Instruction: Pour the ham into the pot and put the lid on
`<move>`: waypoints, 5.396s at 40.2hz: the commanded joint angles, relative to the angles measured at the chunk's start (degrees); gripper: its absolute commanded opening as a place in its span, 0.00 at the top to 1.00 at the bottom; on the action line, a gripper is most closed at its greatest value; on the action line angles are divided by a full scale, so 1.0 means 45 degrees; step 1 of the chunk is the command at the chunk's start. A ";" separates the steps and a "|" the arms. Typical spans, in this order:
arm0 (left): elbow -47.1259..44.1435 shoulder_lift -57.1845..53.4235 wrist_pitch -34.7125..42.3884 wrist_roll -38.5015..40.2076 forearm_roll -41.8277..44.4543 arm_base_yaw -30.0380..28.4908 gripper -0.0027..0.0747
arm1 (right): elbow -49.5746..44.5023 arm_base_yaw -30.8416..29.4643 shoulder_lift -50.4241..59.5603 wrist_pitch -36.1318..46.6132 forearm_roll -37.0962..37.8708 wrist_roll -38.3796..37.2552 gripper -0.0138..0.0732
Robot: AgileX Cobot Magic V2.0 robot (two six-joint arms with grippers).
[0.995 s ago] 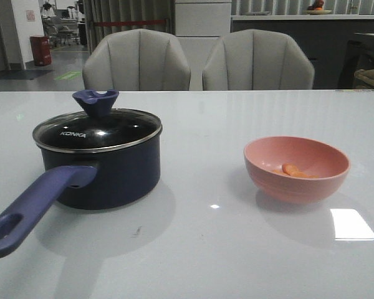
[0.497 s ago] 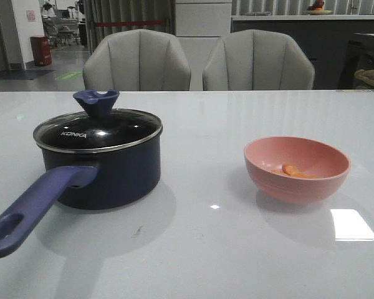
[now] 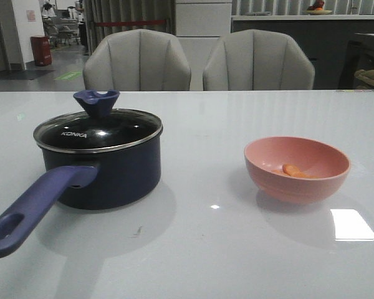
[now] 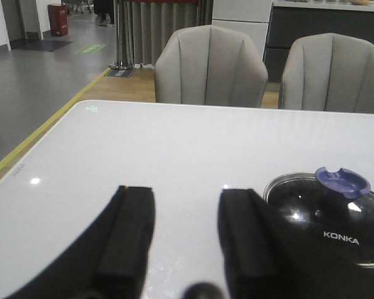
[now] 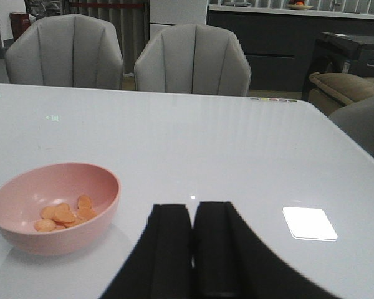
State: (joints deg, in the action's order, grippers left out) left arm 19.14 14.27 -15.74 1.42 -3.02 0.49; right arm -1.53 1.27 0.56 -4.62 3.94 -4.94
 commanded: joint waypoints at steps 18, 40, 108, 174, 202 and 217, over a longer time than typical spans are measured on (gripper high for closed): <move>0.2950 0.3933 -0.1550 0.0027 -0.0053 0.1114 0.13 | 0.0068 -0.0073 0.0250 0.1027 0.0199 0.0078 0.67; 0.9210 1.2120 -0.5100 0.0027 -0.0697 0.2451 0.14 | 0.0068 -0.0073 0.0250 0.1027 0.0199 0.0078 0.67; 1.9691 2.1848 -1.2297 0.4500 0.1379 0.5961 0.14 | 0.0067 -0.0073 0.0261 0.1027 0.0199 0.0078 0.67; 1.9820 2.2175 -1.2648 0.4448 0.1357 0.5961 0.70 | 0.0067 -0.0073 0.0261 0.1027 0.0199 0.0078 0.67; 1.8605 1.8923 -1.2414 0.3153 0.2780 0.3969 0.70 | 0.0067 -0.0073 0.0273 0.1027 0.0199 0.0078 0.67; 1.4202 1.6843 -0.9718 0.1838 0.1699 0.0140 0.70 | 0.0067 -0.0073 0.0273 0.1027 0.0199 0.0078 0.67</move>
State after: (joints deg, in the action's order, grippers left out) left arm 85.11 93.00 -64.13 11.28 7.15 2.92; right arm -1.53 1.27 0.65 -4.62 3.94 -4.94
